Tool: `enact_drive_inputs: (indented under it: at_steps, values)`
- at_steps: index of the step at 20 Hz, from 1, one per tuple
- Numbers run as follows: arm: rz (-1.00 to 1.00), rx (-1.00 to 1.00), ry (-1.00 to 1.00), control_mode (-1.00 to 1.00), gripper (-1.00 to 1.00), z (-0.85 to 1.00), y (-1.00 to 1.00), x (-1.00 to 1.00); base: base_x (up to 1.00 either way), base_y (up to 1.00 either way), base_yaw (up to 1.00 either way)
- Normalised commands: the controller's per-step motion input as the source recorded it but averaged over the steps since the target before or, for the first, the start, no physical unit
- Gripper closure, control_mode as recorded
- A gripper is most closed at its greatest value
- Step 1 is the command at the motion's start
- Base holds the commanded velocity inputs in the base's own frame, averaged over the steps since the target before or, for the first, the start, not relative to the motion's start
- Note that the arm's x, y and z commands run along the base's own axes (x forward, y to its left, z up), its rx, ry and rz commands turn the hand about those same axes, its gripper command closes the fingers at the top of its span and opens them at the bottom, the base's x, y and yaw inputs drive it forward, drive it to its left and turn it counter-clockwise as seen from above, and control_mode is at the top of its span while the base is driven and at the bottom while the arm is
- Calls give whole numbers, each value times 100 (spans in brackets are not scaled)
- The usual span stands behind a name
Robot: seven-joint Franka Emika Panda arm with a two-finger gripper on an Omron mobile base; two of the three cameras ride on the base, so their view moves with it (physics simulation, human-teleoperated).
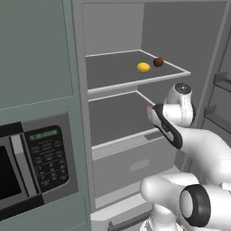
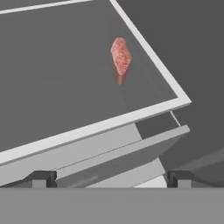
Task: Open the fridge, remove the apple, lemon, and steak, and place them on any counter.
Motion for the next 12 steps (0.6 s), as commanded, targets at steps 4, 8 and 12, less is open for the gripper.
enact_drive_inputs:
  at_steps: [4,8,12]
  values:
    - [0,0,7,-100,-100,-12,-20,48,0,0,0]
    - [0,0,0,-100,-100,-27,-15,40,0,0,0]
    - [0,0,0,-100,-100,-47,-9,27,0,0,0]
